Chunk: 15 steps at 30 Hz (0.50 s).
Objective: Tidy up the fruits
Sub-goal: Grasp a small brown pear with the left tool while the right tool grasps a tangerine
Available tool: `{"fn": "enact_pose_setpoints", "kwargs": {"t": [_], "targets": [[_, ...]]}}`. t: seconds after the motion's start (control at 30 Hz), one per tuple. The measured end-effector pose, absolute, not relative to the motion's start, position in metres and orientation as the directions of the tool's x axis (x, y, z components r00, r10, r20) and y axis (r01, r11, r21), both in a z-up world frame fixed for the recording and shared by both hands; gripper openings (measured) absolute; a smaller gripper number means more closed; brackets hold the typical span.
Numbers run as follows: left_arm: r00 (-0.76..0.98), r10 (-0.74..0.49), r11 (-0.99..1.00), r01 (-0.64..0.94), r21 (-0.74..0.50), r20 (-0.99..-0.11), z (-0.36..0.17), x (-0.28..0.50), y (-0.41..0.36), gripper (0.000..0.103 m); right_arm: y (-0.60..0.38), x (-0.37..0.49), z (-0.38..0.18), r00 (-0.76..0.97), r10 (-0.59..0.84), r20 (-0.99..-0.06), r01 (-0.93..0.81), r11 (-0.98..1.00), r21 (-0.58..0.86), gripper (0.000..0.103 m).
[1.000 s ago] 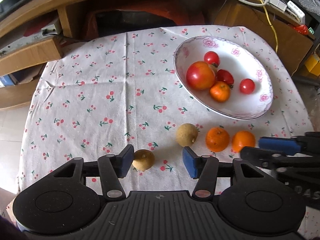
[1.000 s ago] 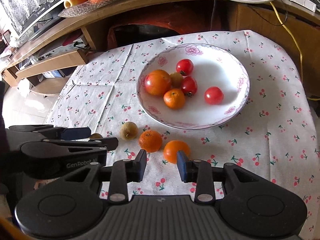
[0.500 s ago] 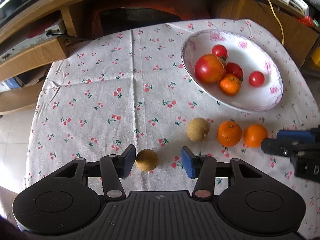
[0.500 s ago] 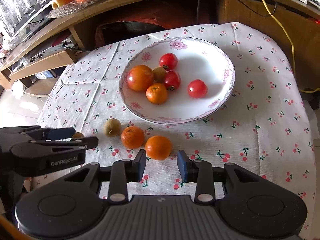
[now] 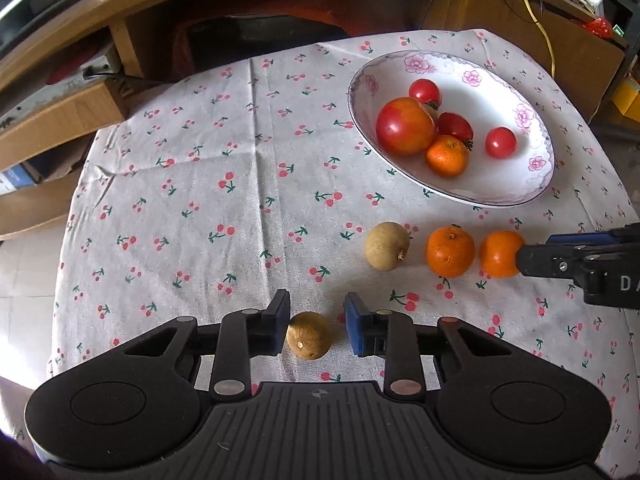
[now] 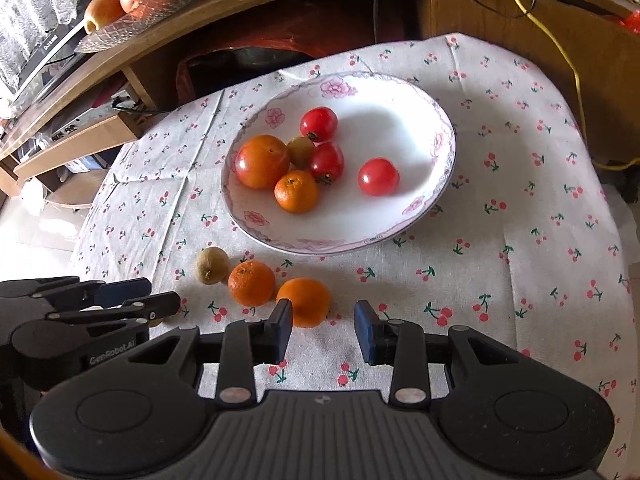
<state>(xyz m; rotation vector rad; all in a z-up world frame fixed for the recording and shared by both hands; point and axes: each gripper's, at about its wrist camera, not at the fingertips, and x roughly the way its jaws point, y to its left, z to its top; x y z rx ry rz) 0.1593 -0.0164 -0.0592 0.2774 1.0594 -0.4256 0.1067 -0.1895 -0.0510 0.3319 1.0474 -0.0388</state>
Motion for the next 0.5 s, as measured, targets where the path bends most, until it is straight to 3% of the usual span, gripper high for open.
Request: {"fn": "enact_pose_setpoints", "kwargs": {"t": [0.5], "targets": [[0.393,-0.216,0.878,0.478,-0.002,-0.894,-0.065,0.161,-0.018,0.043,-0.173,0.125,-0.068,0.486,0.17,-0.857,0.153,0.949,0.275,0.04]]}}
